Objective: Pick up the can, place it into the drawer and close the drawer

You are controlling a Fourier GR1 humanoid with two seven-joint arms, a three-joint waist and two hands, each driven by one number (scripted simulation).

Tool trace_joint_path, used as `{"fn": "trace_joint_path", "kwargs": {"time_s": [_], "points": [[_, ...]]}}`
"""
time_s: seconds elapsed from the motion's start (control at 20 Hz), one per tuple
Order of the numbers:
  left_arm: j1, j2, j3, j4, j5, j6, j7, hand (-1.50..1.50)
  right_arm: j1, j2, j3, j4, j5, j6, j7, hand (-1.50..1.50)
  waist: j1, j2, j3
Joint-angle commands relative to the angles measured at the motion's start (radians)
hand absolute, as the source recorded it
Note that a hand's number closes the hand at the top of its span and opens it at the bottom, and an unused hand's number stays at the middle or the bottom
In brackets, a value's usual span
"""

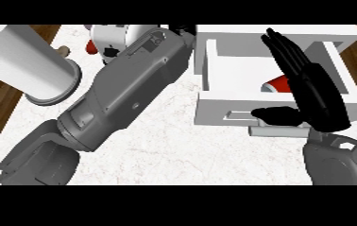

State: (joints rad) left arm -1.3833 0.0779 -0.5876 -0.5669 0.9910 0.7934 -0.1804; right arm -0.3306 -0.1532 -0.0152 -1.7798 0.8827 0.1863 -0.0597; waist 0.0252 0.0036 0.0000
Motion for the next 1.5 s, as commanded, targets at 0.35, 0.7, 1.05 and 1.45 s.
{"fn": "trace_joint_path", "kwargs": {"time_s": [0.35, 0.7, 1.05, 1.45], "points": [[0.110, 0.102, -0.030, -0.198, -0.062, 0.052, 0.103, -1.50, -0.231, 0.026, 0.078, 0.491, 0.285, -0.220, 0.018, -1.50, 0.024, -0.008, 0.000], [0.141, 0.242, -0.007, -0.296, -0.095, 0.031, 0.180, -1.50, -0.324, 0.026, 0.027, 0.832, 0.338, -0.418, -0.044, -1.50, 0.024, -0.002, 0.001], [0.171, 0.281, -0.001, -0.360, -0.121, 0.032, 0.235, -1.50, -0.440, 0.021, -0.033, 1.086, 0.381, -0.620, -0.069, -1.50, 0.020, 0.007, 0.001], [0.203, 0.323, 0.010, -0.469, -0.139, 0.056, 0.279, -1.50, -0.567, -0.010, -0.111, 1.286, 0.378, -0.760, -0.094, -1.50, 0.042, 0.013, 0.002]]}}
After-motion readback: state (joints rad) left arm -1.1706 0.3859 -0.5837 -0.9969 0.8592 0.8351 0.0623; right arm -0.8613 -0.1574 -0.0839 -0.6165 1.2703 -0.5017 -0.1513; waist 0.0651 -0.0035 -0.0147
